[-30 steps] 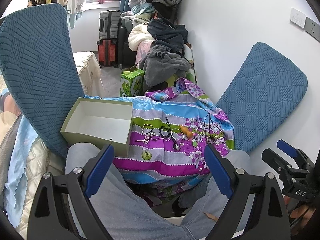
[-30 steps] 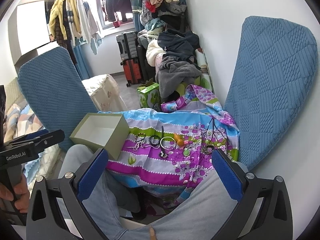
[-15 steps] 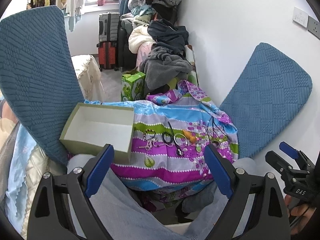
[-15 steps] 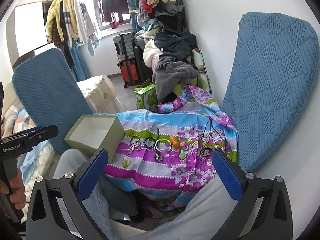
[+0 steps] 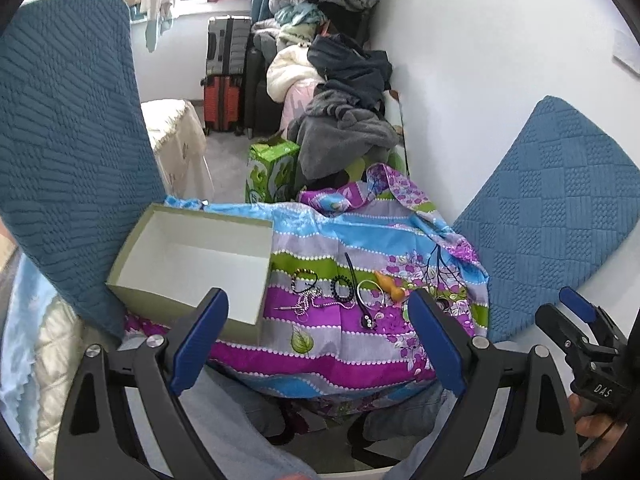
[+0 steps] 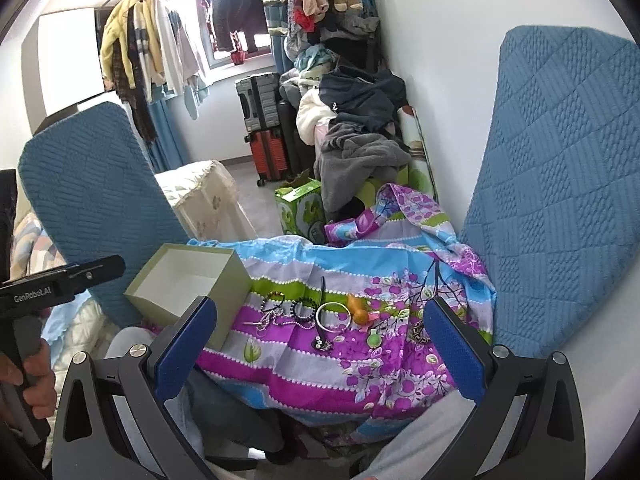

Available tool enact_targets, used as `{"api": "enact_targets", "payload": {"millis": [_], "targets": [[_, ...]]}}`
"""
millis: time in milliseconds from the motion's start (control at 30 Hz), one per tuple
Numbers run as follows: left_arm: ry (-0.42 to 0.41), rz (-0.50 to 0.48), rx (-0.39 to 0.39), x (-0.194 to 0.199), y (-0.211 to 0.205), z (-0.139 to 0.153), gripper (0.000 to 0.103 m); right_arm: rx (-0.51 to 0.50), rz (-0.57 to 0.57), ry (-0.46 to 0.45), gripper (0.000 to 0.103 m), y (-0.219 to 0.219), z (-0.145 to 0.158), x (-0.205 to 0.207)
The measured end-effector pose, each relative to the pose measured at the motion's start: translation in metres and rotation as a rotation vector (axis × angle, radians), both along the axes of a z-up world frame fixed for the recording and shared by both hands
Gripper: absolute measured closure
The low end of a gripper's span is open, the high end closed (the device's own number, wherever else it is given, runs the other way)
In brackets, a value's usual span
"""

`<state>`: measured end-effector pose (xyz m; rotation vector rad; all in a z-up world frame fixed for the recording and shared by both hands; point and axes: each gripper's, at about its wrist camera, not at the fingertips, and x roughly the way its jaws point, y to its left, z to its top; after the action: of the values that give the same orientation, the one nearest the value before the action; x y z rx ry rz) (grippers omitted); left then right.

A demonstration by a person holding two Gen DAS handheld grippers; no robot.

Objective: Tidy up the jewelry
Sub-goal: 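Grasp the black coiled bracelet with left tool while right tool grasps orange gourd pendant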

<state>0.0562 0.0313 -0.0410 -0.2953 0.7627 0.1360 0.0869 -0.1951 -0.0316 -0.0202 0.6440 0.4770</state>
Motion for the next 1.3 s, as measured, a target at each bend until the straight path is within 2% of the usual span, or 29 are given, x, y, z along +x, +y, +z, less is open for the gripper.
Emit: {"api": "enact_targets", "payload": {"millis": [33,200,300,367,433,500,600,667,767,933,1000,1167,1300], "targets": [[0.008,0.003,-0.001,0.003,0.000,-0.005,0.012,0.004,-0.002,0.000,0.001,0.000,-0.004,0.002],[0.023,-0.005,-0.015,0.020,-0.003,-0.032,0.012,0.006,-0.013,0.022,0.021,-0.001,-0.026,0.017],[0.037,-0.016,-0.022,0.032,-0.007,-0.044,0.013,0.013,-0.020,0.054,0.030,-0.004,-0.046,0.029],[0.043,-0.032,-0.035,0.040,-0.008,-0.053,0.014,0.012,-0.038,0.069,0.030,-0.008,-0.059,0.036],[0.059,-0.049,-0.037,0.049,-0.011,-0.064,0.021,0.010,-0.057,0.075,0.031,-0.011,-0.068,0.042],[0.071,-0.069,-0.051,0.059,-0.013,-0.075,0.027,0.006,-0.078,0.092,0.038,-0.015,-0.080,0.051],[0.089,-0.094,-0.062,0.073,-0.017,-0.090,0.032,0.002,-0.095,0.108,0.039,-0.018,-0.093,0.064],[0.106,-0.105,-0.067,0.083,-0.019,-0.102,0.040,-0.003,-0.100,0.118,0.039,-0.018,-0.101,0.074],[0.138,-0.120,-0.086,0.100,-0.022,-0.119,0.044,-0.010,-0.104,0.139,0.045,-0.018,-0.117,0.090],[0.180,-0.126,-0.098,0.121,-0.024,-0.146,0.050,-0.013,-0.082,0.177,0.048,-0.011,-0.143,0.115],[0.197,-0.126,-0.112,0.129,-0.023,-0.158,0.052,-0.021,-0.071,0.192,0.054,-0.008,-0.154,0.123],[0.238,-0.146,-0.125,0.153,-0.025,-0.185,0.062,-0.029,-0.055,0.225,0.055,0.001,-0.179,0.146],[0.264,-0.153,-0.131,0.169,-0.025,-0.202,0.063,-0.036,-0.008,0.258,0.055,0.013,-0.197,0.164]]}}
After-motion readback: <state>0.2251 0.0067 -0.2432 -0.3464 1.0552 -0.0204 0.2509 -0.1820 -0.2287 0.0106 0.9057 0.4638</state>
